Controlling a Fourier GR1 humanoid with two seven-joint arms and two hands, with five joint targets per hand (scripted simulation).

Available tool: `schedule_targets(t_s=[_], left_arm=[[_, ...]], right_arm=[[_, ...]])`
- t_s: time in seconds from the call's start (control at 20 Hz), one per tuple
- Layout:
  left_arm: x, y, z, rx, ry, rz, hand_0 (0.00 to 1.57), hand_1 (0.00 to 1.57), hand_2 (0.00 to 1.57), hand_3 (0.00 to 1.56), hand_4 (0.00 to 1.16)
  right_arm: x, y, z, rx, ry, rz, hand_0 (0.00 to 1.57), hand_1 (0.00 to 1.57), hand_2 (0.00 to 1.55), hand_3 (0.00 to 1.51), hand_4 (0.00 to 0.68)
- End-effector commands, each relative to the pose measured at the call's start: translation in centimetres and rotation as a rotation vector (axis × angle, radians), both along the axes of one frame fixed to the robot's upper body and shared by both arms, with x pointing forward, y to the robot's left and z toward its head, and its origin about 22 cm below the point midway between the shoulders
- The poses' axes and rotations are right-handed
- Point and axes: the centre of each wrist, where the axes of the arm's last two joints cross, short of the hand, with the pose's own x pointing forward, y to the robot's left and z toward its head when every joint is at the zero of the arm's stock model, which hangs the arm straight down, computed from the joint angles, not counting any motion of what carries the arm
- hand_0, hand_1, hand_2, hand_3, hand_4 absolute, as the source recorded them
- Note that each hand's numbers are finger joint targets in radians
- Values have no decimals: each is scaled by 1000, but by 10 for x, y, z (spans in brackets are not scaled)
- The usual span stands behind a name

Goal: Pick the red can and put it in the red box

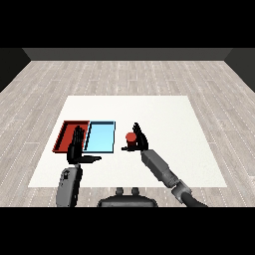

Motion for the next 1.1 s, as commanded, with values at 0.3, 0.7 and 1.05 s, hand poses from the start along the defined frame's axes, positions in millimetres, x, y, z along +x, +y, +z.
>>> schedule_targets(t_s=[0.3, 0.7, 1.05], left_arm=[[5, -10, 6, 18, -2, 25, 0, 0, 0, 0, 0], [5, 9, -9, 20, -5, 16, 0, 0, 0, 0, 0], [1, 8, 0, 2, -14, 14, 0, 0, 0, 0, 0]], right_arm=[[4, 0, -10, -151, 106, -157, 1571, 1571, 1528, 1478, 591], [3, -7, -6, -224, 157, -159, 1571, 1571, 1485, 1430, 573], [2, 0, -2, -211, 156, -173, 1571, 1571, 1487, 1428, 582]])
